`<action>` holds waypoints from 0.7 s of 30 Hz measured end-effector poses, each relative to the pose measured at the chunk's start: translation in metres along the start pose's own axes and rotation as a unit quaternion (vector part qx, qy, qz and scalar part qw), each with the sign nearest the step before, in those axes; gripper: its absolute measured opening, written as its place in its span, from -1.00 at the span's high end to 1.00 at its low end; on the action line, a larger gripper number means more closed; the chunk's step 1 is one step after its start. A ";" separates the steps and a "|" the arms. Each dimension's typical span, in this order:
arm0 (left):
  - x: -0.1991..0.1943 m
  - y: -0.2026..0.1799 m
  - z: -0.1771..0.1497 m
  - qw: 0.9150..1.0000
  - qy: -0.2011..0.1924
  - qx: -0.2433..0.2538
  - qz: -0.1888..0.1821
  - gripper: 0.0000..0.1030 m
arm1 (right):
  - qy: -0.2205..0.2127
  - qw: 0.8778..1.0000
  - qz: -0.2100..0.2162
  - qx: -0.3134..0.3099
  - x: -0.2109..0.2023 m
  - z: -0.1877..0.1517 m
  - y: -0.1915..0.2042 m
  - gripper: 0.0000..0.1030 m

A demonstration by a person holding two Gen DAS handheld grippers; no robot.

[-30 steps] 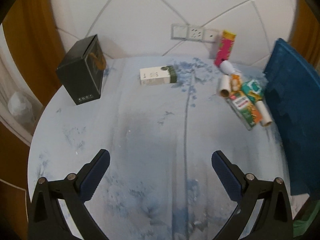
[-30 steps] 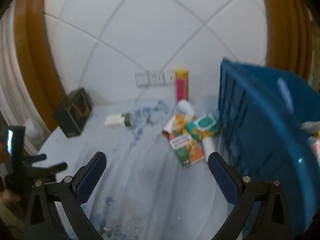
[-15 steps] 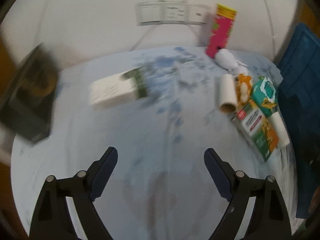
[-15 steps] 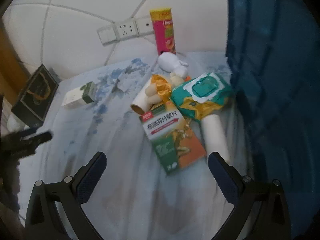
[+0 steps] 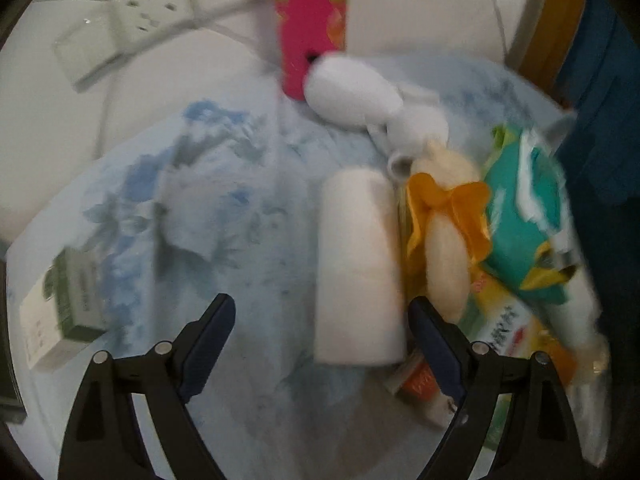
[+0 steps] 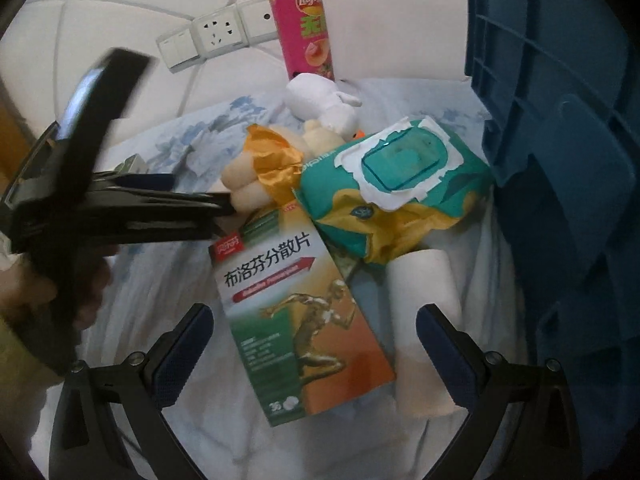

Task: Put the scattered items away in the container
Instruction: 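Move both tools back to the table toward the paper rolls and medicine box, then grasp a white paper towel roll with the left tool while the right tool grasps the medicine box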

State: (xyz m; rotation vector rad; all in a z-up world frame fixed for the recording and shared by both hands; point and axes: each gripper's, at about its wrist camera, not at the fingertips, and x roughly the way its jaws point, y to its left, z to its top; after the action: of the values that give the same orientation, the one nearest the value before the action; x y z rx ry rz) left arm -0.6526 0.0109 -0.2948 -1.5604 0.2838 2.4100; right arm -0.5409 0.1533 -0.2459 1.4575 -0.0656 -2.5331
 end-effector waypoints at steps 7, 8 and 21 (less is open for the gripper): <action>-0.018 0.025 -0.043 1.000 0.016 -0.020 0.012 0.08 | 0.019 0.999 0.000 -0.037 0.020 0.003 0.017 -1.00; -0.022 0.028 -0.051 0.999 0.018 -0.023 0.015 0.08 | 0.022 0.999 -0.001 -0.045 0.024 0.001 0.020 -1.00; -0.060 0.054 -0.125 0.996 0.038 -0.076 0.038 -0.01 | 0.051 0.995 -0.006 -0.082 0.055 -0.007 0.039 -1.00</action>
State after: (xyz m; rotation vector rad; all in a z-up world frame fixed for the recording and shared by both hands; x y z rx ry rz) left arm -0.5385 -0.0838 -0.2893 -1.7381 0.1804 2.4849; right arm -0.5551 0.1039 -0.2900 1.5227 0.1639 -2.4054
